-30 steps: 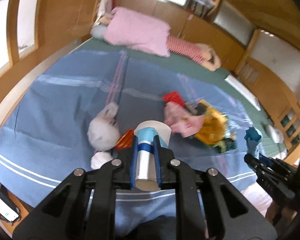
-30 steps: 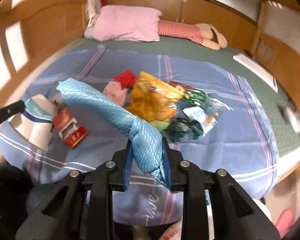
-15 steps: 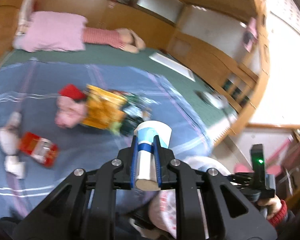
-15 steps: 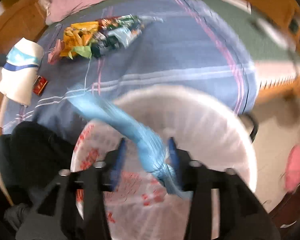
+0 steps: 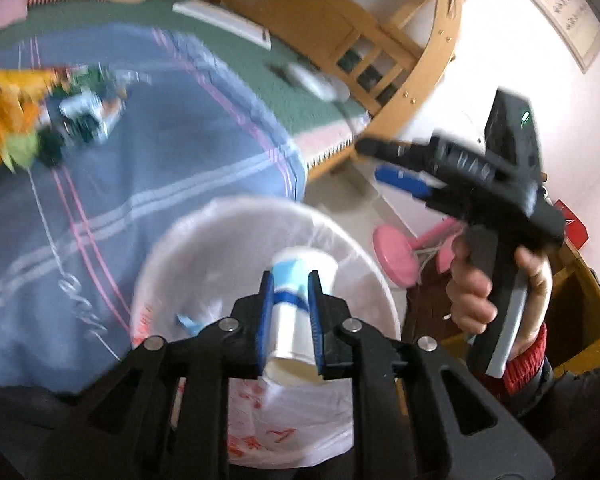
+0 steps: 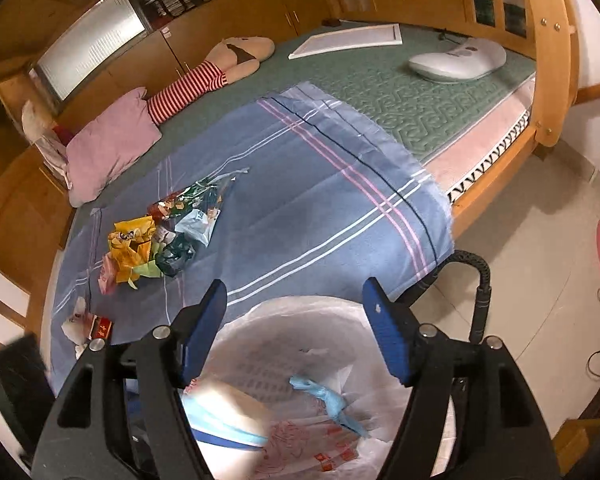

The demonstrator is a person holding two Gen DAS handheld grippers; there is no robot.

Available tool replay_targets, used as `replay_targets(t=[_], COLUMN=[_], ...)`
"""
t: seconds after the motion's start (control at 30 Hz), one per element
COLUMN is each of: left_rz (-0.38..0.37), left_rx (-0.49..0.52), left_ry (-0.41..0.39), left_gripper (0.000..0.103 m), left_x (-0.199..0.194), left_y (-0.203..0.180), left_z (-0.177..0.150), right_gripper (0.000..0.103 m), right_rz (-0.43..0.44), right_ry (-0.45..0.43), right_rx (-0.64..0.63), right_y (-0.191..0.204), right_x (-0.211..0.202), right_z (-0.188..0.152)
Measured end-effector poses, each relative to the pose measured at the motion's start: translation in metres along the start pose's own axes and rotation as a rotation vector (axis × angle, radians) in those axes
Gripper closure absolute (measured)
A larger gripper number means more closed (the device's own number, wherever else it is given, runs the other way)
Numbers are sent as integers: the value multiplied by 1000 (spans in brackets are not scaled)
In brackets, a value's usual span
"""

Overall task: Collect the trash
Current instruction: 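Carry both items over the white basket and open both tools to drop them, then grasp the red cigarette box with the right tool while the left tool grasps the white tissue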

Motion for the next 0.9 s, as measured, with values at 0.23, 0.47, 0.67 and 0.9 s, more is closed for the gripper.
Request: replay_targets(t=[0.23, 0.47, 0.67, 0.9], left_rz=[361, 1103, 1071, 1068], left_rx=[-126, -571, -820, -913], left_ry=[-179, -154, -178, -270], left_gripper=[40, 37, 28, 19], left_x=[-93, -238, -245, -257], left_y=[72, 205, 262, 271], left_z=[-2, -66, -122, -136], right_gripper=[34, 34, 34, 34], right_rz=[7, 82, 191, 218], right_ry=[41, 160, 310, 441], right_rx=[-53, -309, -724, -962], right_y=[27, 135, 274, 370], right_x=[26, 81, 155, 233], right_z=[-10, -52, -130, -206])
Point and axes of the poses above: each gripper's, at about its wrist camera, not at the fingertips, and x roughly the way its jaws point, y to its left, z to its top, the point moved 1 cm from there along x, roughly the way its jaws point, and after that the axes turned 12 degrees about x, right-handed, at the moved point
